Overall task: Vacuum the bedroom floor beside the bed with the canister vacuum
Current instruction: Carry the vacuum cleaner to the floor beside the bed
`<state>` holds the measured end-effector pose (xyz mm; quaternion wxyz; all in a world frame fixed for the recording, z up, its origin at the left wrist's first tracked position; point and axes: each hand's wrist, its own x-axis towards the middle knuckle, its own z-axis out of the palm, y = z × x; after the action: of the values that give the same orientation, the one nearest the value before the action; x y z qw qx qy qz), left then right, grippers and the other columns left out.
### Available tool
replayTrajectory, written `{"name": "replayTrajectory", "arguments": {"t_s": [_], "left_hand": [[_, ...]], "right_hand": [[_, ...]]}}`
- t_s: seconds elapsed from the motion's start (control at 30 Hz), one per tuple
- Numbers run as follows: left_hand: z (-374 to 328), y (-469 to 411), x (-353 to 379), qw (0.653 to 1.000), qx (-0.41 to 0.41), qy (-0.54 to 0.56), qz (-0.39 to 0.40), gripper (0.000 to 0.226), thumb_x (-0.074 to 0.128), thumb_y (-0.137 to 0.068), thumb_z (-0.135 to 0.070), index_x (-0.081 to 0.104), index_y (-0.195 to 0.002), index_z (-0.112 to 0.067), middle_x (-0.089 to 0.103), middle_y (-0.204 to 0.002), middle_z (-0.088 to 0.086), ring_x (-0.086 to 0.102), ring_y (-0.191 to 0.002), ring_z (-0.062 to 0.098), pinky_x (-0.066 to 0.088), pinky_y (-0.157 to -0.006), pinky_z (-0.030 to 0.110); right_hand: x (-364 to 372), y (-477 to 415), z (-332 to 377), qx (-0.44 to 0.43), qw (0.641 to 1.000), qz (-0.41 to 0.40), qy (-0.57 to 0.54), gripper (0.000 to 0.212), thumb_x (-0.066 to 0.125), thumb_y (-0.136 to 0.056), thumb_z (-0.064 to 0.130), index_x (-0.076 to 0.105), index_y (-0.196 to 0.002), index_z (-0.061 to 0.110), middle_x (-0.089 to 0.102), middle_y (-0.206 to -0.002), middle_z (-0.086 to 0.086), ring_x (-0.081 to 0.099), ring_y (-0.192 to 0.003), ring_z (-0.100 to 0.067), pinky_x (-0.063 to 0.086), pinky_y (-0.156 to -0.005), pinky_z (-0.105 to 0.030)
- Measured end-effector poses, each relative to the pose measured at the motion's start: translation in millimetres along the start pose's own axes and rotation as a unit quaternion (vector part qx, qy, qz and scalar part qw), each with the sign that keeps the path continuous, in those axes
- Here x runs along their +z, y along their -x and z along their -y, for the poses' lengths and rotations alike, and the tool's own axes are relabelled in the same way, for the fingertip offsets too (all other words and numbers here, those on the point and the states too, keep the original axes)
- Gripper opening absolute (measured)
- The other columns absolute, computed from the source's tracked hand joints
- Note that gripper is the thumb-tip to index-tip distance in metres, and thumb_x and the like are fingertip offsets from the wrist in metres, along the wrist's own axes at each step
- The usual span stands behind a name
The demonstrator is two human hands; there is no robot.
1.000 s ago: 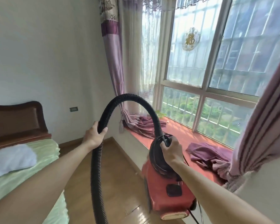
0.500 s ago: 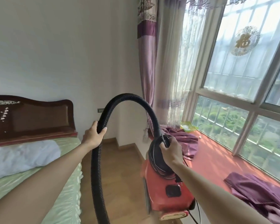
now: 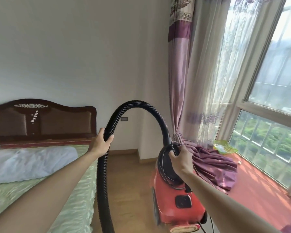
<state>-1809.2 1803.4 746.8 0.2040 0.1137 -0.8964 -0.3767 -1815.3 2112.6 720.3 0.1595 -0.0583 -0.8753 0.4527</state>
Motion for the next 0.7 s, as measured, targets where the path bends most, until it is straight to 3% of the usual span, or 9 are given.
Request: {"name": "replayTrajectory", "arguments": {"t_s": [0.13,0.27,0.47,0.63,0.7], "left_hand": [[-6.6,-29.4,20.7,1.000,-0.021,-0.002,-0.022,0.028,0.052,-0.101,-0.034,0.047,-0.119,-0.014,0.059,-0.087,0.003,0.055,-0.068,0.022,0.044,-0.065,0.034],[-16.9,-62.0,38.1,0.998,-0.049,-0.008,-0.042,0.038,0.052,-0.101,-0.035,0.045,-0.132,-0.013,0.061,-0.102,0.011,0.056,-0.084,0.030,0.043,-0.072,0.034],[-16.5,-95.6,56.0,0.995,-0.065,-0.013,-0.076,0.032,0.053,-0.101,-0.031,0.048,-0.125,-0.009,0.060,-0.092,0.008,0.056,-0.073,0.025,0.038,-0.054,0.030],[-7.2,-125.1,65.8,0.994,-0.073,-0.025,-0.081,0.033,0.053,-0.101,-0.033,0.047,-0.125,-0.012,0.064,-0.097,0.008,0.060,-0.078,0.027,0.040,-0.059,0.031],[-0.1,-140.5,69.9,0.993,-0.078,-0.031,-0.081,0.032,0.053,-0.101,-0.036,0.047,-0.123,-0.014,0.065,-0.097,0.008,0.061,-0.076,0.027,0.040,-0.055,0.030]], "right_hand": [[18.8,-50.0,-3.7,-0.009,1.000,0.027,-0.014,0.023,0.060,-0.084,0.033,0.055,-0.099,0.016,0.067,-0.096,-0.009,0.063,-0.092,-0.032,0.053,-0.083,-0.043],[34.9,-96.3,-3.4,-0.021,0.999,0.044,-0.024,0.023,0.061,-0.086,0.029,0.056,-0.103,0.013,0.067,-0.101,-0.010,0.063,-0.095,-0.032,0.052,-0.084,-0.041],[61.1,-144.5,-9.5,-0.042,0.996,0.067,-0.037,0.020,0.060,-0.089,0.025,0.056,-0.104,0.012,0.067,-0.094,-0.007,0.059,-0.084,-0.028,0.043,-0.072,-0.032],[88.3,-179.9,-7.7,-0.041,0.994,0.083,-0.050,0.022,0.060,-0.090,0.024,0.057,-0.108,0.012,0.068,-0.098,-0.010,0.062,-0.091,-0.032,0.043,-0.074,-0.032],[101.6,-192.5,-3.9,-0.039,0.994,0.088,-0.051,0.024,0.060,-0.090,0.024,0.057,-0.110,0.012,0.068,-0.101,-0.012,0.062,-0.093,-0.033,0.042,-0.074,-0.032]]}}
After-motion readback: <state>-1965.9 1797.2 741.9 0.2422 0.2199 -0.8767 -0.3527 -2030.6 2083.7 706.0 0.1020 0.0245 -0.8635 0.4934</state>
